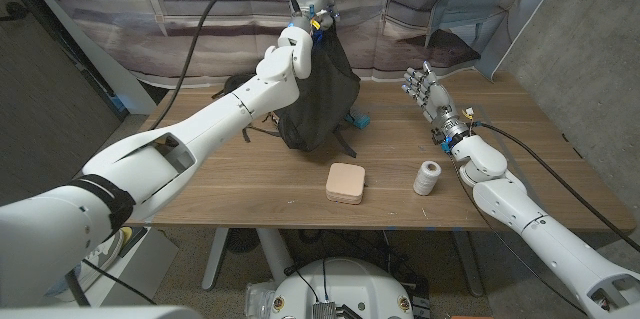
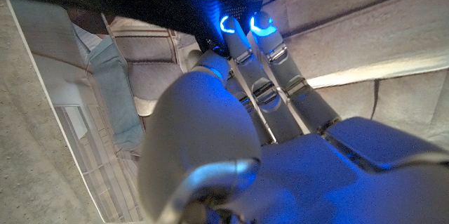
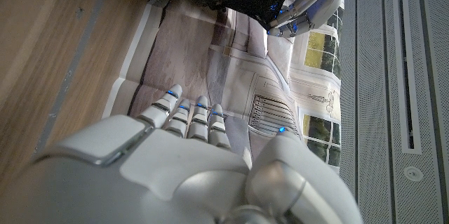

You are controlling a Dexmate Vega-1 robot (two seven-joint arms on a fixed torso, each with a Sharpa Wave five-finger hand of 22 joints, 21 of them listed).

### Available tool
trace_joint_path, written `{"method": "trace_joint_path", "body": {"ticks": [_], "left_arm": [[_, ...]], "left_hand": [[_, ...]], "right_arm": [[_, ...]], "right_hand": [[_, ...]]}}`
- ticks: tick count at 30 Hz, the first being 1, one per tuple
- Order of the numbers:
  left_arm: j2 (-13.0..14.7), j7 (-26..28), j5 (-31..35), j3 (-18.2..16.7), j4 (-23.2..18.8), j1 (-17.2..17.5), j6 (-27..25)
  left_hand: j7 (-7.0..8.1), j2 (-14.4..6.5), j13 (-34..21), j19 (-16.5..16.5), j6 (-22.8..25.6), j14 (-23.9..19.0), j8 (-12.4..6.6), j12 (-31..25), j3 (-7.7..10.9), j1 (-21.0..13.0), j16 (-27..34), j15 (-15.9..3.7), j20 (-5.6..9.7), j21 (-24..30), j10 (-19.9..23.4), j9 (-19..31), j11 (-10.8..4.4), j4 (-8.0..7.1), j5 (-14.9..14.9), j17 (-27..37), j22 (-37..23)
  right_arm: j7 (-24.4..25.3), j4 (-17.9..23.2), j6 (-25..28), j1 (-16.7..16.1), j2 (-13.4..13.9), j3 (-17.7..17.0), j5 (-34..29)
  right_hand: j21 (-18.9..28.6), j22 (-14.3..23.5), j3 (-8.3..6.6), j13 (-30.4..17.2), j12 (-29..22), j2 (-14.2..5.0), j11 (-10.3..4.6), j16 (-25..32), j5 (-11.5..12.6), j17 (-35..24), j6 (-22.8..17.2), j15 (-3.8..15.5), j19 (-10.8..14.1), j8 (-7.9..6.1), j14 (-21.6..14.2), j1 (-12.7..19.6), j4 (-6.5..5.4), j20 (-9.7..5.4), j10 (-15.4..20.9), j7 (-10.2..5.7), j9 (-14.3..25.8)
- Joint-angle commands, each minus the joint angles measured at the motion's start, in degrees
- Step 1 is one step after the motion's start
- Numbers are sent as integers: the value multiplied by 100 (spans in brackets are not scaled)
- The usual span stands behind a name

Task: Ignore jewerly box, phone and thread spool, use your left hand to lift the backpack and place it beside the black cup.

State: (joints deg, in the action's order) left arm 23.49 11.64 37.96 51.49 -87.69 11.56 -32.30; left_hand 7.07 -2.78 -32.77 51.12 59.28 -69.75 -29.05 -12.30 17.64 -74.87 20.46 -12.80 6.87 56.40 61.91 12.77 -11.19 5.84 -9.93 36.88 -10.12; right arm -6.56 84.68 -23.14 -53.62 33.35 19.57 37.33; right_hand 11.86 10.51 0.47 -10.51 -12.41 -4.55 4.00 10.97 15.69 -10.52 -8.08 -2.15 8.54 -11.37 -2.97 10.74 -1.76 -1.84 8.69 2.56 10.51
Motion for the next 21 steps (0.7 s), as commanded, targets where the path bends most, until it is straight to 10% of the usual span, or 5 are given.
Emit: {"method": "trace_joint_path", "body": {"ticks": [1, 21], "left_arm": [[-16, -121, 98, 128, -30, 61, -111], [35, -274, 119, 234, 0, 172, -41]], "left_hand": [[21, 11, -24, -37, 38, -19, -33, -40, 16, 28, -21, 3, 347, 43, 162, -4, -106, -31, -34, 3, -16], [72, 44, 21, -72, 90, -46, -40, -31, 52, 74, -98, 8, 315, 25, 232, -41, -118, -38, -35, -43, -6]], "right_arm": [[-63, -13, -28, -19, 12, -8, 24], [-134, -70, -38, 28, -15, 8, 53]], "right_hand": [[2, 34, 20, -24, 11, -19, 6, -22, -18, -10, -47, 0, 50, 15, -49, 35, -16, -5, 50, 19, 24], [2, 34, 27, -24, 10, -21, 3, -24, -21, -10, -47, 1, 51, 15, -45, 38, -15, -2, 54, 20, 24]]}}
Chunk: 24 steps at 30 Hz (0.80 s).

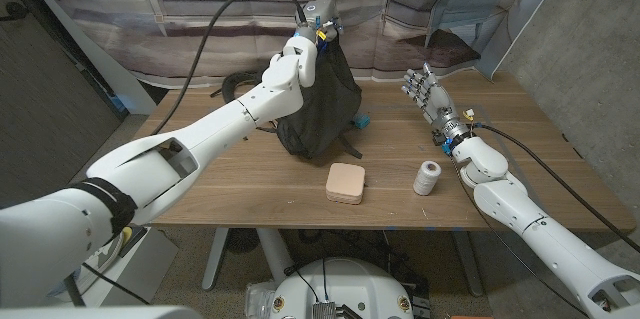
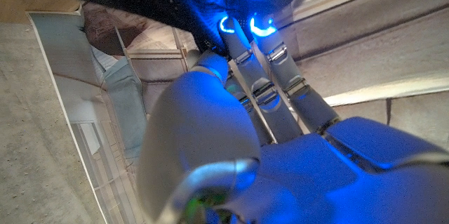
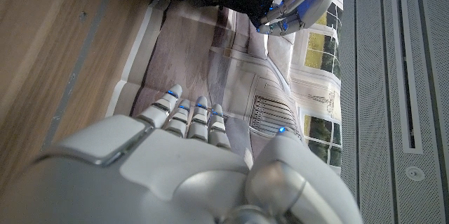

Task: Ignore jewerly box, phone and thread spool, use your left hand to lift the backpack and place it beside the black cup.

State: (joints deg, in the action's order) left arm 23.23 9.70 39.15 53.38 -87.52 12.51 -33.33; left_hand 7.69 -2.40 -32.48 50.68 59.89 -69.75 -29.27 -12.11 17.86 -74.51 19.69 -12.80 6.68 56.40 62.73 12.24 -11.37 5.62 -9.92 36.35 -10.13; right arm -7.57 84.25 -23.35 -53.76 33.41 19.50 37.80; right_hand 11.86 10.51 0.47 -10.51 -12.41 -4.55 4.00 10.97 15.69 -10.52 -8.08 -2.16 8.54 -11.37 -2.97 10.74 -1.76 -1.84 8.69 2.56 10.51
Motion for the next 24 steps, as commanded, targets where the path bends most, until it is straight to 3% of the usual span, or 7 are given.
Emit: {"method": "trace_joint_path", "body": {"ticks": [1, 24], "left_arm": [[61, -81, 7, 52, -4, 81, 62], [-113, -175, -109, 241, 543, 27, 294]], "left_hand": [[10, 8, -6, -28, 34, -50, -19, -50, 32, 40, -24, 8, 334, 25, 153, 11, -101, -16, -36, 9, -5], [4, 45, 20, -57, 43, -63, -8, -40, 77, 59, -104, 0, 340, 15, 186, -17, -97, -5, -38, -32, -5]], "right_arm": [[-34, -24, -15, 43, -15, 17, -3], [-9, -9, 58, 38, 12, 10, 12]], "right_hand": [[1, 34, 27, -25, 10, -21, 2, -25, -21, -10, -48, 0, 50, 15, -42, 38, -15, -3, 54, 20, 24], [1, 34, 34, -24, 10, -27, 4, -24, -25, -11, -53, 1, 49, 13, -43, 39, -18, -6, 54, 29, 24]]}}
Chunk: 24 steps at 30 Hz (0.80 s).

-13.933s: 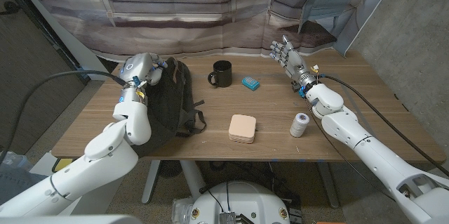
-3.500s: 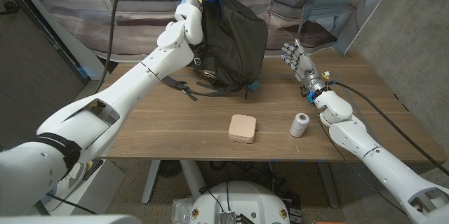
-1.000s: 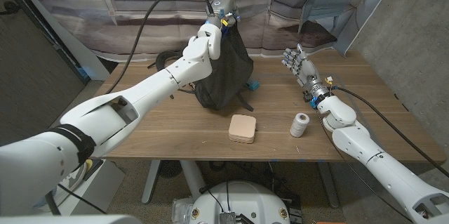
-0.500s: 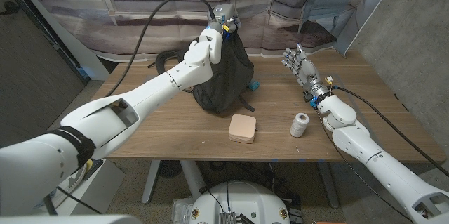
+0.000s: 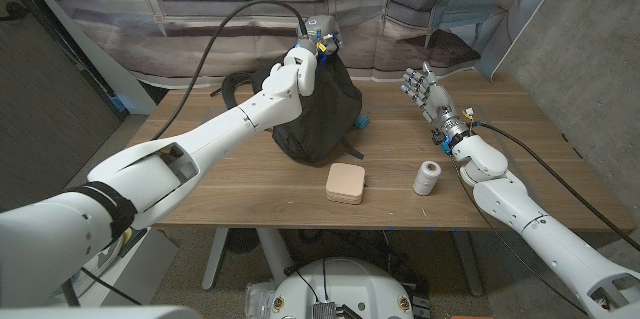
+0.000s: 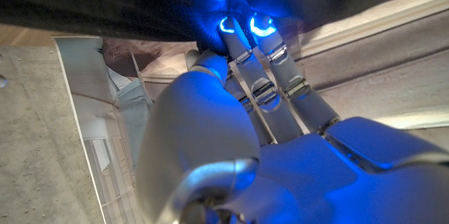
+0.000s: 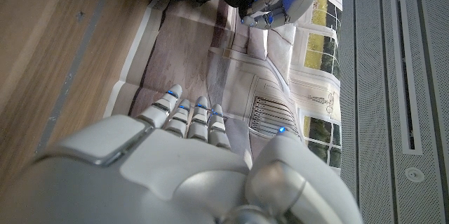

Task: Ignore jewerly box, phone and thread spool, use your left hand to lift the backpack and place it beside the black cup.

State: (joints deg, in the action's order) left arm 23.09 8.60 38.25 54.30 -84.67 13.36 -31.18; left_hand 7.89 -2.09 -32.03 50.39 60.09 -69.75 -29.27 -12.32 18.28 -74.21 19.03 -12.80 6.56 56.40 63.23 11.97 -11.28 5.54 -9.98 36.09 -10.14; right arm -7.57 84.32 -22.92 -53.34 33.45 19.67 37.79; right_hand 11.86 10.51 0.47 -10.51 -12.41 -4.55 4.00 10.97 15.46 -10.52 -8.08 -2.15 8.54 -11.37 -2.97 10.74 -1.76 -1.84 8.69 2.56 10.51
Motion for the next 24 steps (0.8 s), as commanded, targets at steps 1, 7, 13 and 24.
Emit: {"method": "trace_joint_path", "body": {"ticks": [1, 7, 13, 24], "left_arm": [[-105, -31, -24, 150, 278, -48, 103], [-124, -98, -87, 187, 373, -58, 148], [-184, -111, -150, 240, 531, -69, 216], [-274, -52, -259, 309, 775, -67, 349]], "left_hand": [[-8, 15, -27, -31, 28, -60, -9, -20, 38, 30, -44, -1, 352, 13, 136, 9, -104, 4, -32, -8, -3], [-7, 22, -21, -55, 37, -32, -9, -15, 55, 34, -80, -5, 343, -2, 137, 4, -102, 7, -33, -20, 1], [0, 27, -20, -94, 33, -4, -3, -18, 77, 41, -122, -8, 327, -27, 145, -1, -103, 8, -34, -35, 7], [-14, 27, -21, -123, 50, -8, -2, -17, 116, 54, -170, -7, 307, -47, 139, -9, -100, 7, -35, -52, 6]], "right_arm": [[-9, -21, 16, -4, 4, -10, 22], [-35, -68, 12, 8, -10, -8, 43], [-88, -146, 2, 41, -34, 14, 52], [-110, -195, -26, 47, -55, 24, 53]], "right_hand": [[0, 34, 34, -25, 9, -27, 3, -24, -2, -11, -50, -3, 47, 14, -44, 39, -18, -4, 57, 27, 24], [1, 34, 35, -25, 9, -31, 6, -24, -3, -11, -49, 0, 49, 15, -43, 40, -18, -7, 58, 30, 24], [0, 34, 36, -25, 11, -33, 3, -24, -4, -11, -53, 1, 48, 14, -43, 41, -19, -6, 53, 29, 24], [-1, 34, 38, -25, 9, -35, 12, -22, -5, -12, -53, 2, 46, 14, -48, 42, -19, -3, 59, 26, 24]]}}
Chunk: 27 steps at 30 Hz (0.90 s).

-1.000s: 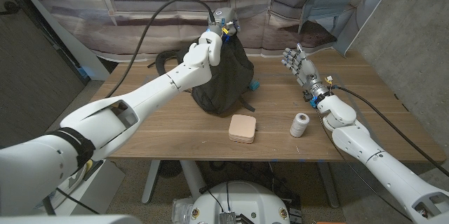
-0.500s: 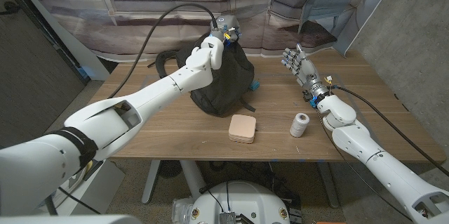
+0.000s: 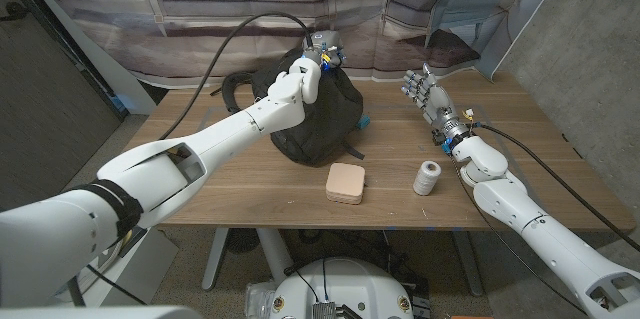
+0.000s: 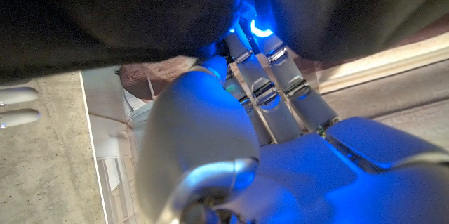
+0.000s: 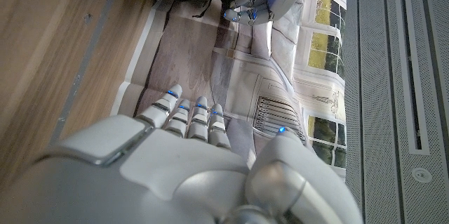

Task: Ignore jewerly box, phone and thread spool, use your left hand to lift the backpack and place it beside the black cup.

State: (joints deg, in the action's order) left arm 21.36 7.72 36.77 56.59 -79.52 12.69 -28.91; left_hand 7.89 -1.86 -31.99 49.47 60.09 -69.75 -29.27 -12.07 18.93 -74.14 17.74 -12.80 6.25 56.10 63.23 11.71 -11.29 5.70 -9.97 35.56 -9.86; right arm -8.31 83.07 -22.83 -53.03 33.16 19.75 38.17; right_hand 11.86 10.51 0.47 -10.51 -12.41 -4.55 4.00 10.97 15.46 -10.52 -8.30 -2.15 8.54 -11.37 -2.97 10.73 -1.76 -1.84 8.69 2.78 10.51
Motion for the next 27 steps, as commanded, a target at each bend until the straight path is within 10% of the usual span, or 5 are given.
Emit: {"method": "trace_joint_path", "body": {"ticks": [1, 27], "left_arm": [[-109, 63, -101, 96, 281, 6, 120], [-162, 220, -420, 80, 443, 99, 178]], "left_hand": [[-15, 5, -24, -33, 47, -8, 0, -40, 53, 48, -45, -8, 337, -18, 137, 16, -98, -10, -35, -1, -22], [9, 24, -17, -111, 36, 45, 17, -29, 121, 64, -150, -13, 309, -57, 123, 8, -94, 0, -33, -28, -25]], "right_arm": [[-38, -73, -37, 15, -25, 15, 16], [-58, -103, 73, 42, 7, 43, 21]], "right_hand": [[0, 34, 39, -25, 8, -35, 13, -23, -6, -12, -31, 3, 46, 14, -47, 42, -19, -3, 62, 5, 24], [0, 35, 44, -25, 9, -40, 9, -23, -9, -11, -28, 2, 48, 16, -48, 48, -19, -3, 62, 3, 24]]}}
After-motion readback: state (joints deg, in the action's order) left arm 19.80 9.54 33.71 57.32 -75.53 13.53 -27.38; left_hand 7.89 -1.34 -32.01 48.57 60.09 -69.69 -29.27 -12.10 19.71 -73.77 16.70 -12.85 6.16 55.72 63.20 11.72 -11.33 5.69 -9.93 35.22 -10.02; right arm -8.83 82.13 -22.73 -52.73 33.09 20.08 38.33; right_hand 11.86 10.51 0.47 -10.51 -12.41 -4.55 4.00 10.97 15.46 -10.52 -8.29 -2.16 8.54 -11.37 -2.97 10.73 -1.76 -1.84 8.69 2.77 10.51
